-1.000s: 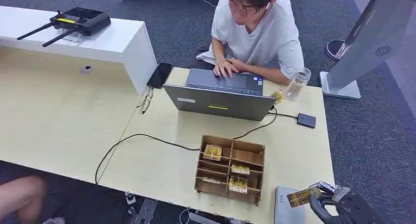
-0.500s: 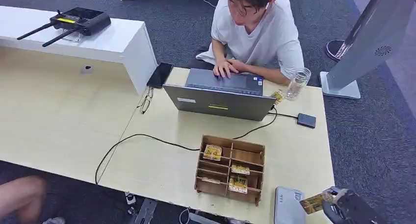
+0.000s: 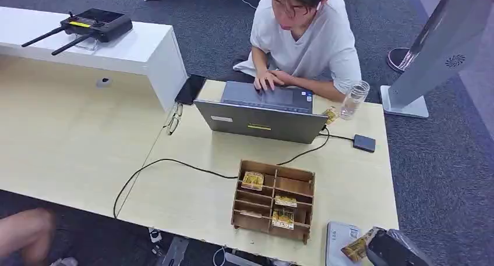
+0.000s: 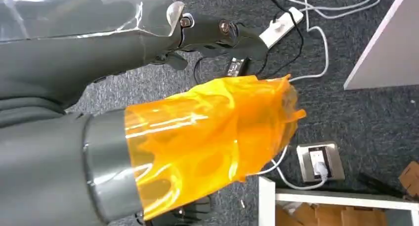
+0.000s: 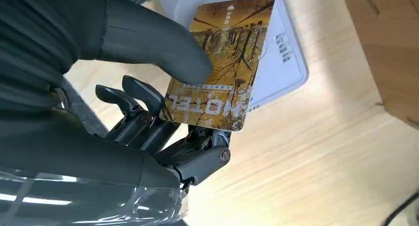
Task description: Pass the card to the sensor for recognition and then transmit it.
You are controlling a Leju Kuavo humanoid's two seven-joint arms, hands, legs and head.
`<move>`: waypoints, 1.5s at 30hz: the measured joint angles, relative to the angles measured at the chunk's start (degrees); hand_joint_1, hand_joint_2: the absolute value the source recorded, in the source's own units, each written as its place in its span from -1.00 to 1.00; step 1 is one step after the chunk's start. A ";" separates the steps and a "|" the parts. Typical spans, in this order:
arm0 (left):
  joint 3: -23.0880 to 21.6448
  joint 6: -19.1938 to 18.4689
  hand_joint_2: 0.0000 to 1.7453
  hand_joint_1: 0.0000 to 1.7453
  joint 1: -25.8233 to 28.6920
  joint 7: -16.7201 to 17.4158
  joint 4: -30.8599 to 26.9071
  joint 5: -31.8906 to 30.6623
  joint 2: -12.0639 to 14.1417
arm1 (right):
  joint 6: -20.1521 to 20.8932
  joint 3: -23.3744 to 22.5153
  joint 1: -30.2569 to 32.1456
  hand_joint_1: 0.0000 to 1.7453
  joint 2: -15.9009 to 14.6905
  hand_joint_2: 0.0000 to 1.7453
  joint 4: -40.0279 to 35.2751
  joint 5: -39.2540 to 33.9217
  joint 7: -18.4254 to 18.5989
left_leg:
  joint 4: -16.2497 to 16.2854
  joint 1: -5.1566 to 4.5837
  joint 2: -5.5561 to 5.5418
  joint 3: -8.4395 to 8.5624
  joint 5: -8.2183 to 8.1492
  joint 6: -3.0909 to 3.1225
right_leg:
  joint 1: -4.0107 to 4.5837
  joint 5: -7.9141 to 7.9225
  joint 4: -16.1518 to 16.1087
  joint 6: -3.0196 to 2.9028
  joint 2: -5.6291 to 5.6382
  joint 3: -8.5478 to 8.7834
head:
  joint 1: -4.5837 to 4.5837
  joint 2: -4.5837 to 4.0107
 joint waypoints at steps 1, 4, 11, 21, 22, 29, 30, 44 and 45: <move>0.00 0.00 -1.00 -1.00 0.00 0.02 0.00 -0.02 -0.02 | 0.04 0.46 -0.18 1.00 0.31 1.00 0.26 0.11 -0.02 | 0.00 0.00 0.00 0.00 0.00 0.00 | 0.00 0.00 0.00 0.00 0.00 0.00 | -0.04 0.00; -0.04 -0.09 -1.00 -1.00 0.00 0.04 0.00 -0.18 -0.04 | 0.13 1.59 -0.76 1.00 0.96 1.00 1.07 0.22 -0.02 | 0.00 -0.01 -0.01 -0.01 0.00 0.00 | -0.01 0.00 0.00 0.00 -0.01 0.00 | 0.00 0.00; -0.65 -0.35 -1.00 -1.00 -0.26 0.96 0.00 -0.46 -0.13 | -1.90 4.22 -2.93 1.00 3.89 1.00 4.17 3.08 0.70 | 0.00 0.00 0.00 -0.01 0.00 0.00 | 0.00 0.00 0.00 0.00 0.00 -0.01 | -0.02 0.00; -1.57 -0.55 -1.00 -1.00 -0.29 1.44 0.00 -0.09 -0.15 | -10.67 5.20 -3.88 1.00 7.21 1.00 8.46 12.68 3.70 | 0.00 0.00 0.01 0.00 -0.01 0.02 | 0.00 0.00 -0.01 0.00 0.03 0.01 | 0.00 0.00; -1.64 -0.55 -1.00 -1.00 -0.29 1.62 0.00 -0.11 -0.15 | -11.15 5.22 -4.00 1.00 7.50 1.00 8.61 14.10 4.42 | 0.01 0.00 0.02 0.01 -0.01 0.02 | 0.00 0.00 -0.02 0.01 0.04 0.01 | -0.02 0.00; -1.99 -0.74 -1.00 -1.00 -0.31 1.77 0.00 0.04 -0.15 | -13.05 5.46 -4.34 1.00 9.25 1.00 9.31 21.99 7.41 | 0.01 0.00 0.02 0.05 -0.01 0.02 | 0.00 0.00 -0.02 0.01 0.04 0.05 | -0.02 0.00; -2.12 -0.74 -1.00 -1.00 -0.32 1.88 0.00 -0.02 -0.15 | -13.05 5.48 -4.38 1.00 9.42 1.00 9.38 22.36 7.67 | 0.01 0.00 0.03 0.05 -0.01 0.02 | 0.00 0.00 -0.02 0.01 0.04 0.05 | 0.00 0.00; -3.08 -0.83 -1.00 -1.00 -0.26 1.90 0.00 0.92 -0.13 | -11.67 4.89 -4.39 1.00 11.36 1.00 10.07 27.26 7.87 | 0.01 0.01 0.03 0.06 -0.01 0.02 | 0.01 0.00 -0.02 0.01 0.05 0.06 | -0.02 0.00; -3.15 -0.83 -1.00 -1.00 -0.26 1.90 0.00 0.96 -0.13 | -11.67 4.87 -4.38 1.00 11.43 1.00 10.07 27.39 7.85 | 0.01 0.01 0.03 0.06 -0.01 0.02 | 0.01 0.00 -0.02 0.01 0.05 0.06 | 0.00 0.00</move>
